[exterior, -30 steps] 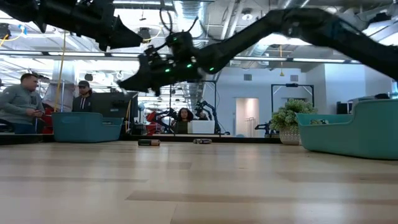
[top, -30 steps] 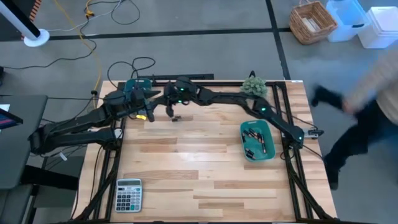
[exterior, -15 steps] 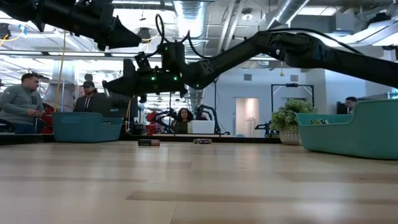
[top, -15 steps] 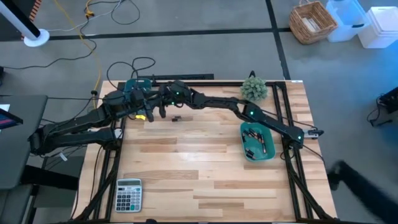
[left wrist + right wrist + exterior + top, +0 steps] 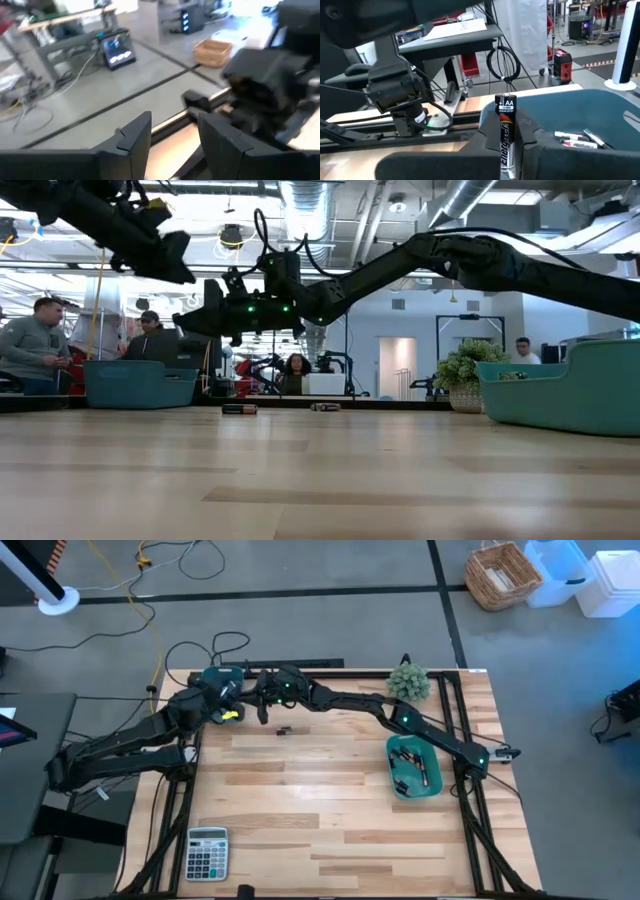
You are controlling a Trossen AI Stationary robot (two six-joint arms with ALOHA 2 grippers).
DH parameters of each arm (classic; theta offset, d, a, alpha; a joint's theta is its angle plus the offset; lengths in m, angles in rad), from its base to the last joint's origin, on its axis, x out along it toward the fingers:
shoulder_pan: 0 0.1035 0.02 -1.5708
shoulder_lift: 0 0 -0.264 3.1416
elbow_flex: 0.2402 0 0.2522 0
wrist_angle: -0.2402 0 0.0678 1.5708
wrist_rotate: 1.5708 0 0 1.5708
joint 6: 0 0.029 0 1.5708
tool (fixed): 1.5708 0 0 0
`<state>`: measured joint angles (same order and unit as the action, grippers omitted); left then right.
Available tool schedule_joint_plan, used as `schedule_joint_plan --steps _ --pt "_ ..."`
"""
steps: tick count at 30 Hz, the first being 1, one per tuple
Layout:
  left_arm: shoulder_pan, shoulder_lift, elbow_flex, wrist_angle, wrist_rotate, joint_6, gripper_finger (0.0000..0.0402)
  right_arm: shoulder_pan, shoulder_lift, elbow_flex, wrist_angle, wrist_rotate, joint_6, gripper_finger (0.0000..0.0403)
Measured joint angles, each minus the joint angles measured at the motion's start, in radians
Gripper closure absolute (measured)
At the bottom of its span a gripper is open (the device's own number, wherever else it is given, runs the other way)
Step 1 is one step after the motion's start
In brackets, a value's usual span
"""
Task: Sort batteries
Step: Put the black-silver battery into the blue bin
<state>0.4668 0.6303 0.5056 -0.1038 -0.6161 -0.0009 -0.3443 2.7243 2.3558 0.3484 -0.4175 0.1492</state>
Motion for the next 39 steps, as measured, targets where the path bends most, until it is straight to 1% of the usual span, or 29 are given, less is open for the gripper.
schedule_joint_plan --steps 2,5,9,10,15,19,22,26,28,32,34,39 --pt "0.014 -0.003 0.0 -0.039 -0.021 -0.029 0.0246 0.0 0.0 0.0 0.0 0.0 0.0 0.0392" --pt "0.05 0.002 0.006 -0.11 -0.025 -0.096 0.0246 -0.004 0.0 0.0 0.014 0.0 -0.001 0.0392" --pt "0.106 0.001 0.011 -0.132 -0.019 -0.184 0.0246 -0.007 0.0 0.0 0.03 0.0 0.0 0.0391" --pt "0.116 -0.003 0.011 -0.136 -0.001 -0.201 0.0246 -0.008 0.0 0.0 0.034 0.0 0.0 0.0391" --pt "0.174 -0.011 0.012 -0.125 0.159 -0.306 0.0246 -0.013 0.0 0.0 0.052 0.0 0.009 0.0391" --pt "0.224 -0.009 0.012 -0.144 0.224 -0.367 0.0246 -0.013 0.0 0.0 0.059 0.0 0.02 0.0391" --pt "0.257 -0.009 0.011 -0.155 0.257 -0.384 0.0246 -0.013 0.0 0.0 0.058 0.0 0.02 0.0391" --pt "0.296 -0.009 -0.004 -0.139 0.324 -0.38 0.0246 -0.011 0.0 0.0 0.059 0.0 0.027 0.0391" --pt "0.306 -0.01 -0.011 -0.116 0.326 -0.36 0.0246 -0.011 0.0 0.0 0.059 0.0 0.028 0.0391" --pt "0.299 -0.049 -0.05 -0.006 0.33 -0.204 0.0246 -0.016 0.0 0.0 0.077 0.003 0.079 0.0391" --pt "0.286 -0.076 -0.072 0.028 0.334 -0.139 0.0246 -0.021 0.0 0.0 0.116 0.009 0.118 0.0391" --pt "0.278 -0.128 -0.084 -0.011 0.35 -0.064 0.0246 -0.035 0.0 0.0 0.279 0.015 0.21 0.0391"
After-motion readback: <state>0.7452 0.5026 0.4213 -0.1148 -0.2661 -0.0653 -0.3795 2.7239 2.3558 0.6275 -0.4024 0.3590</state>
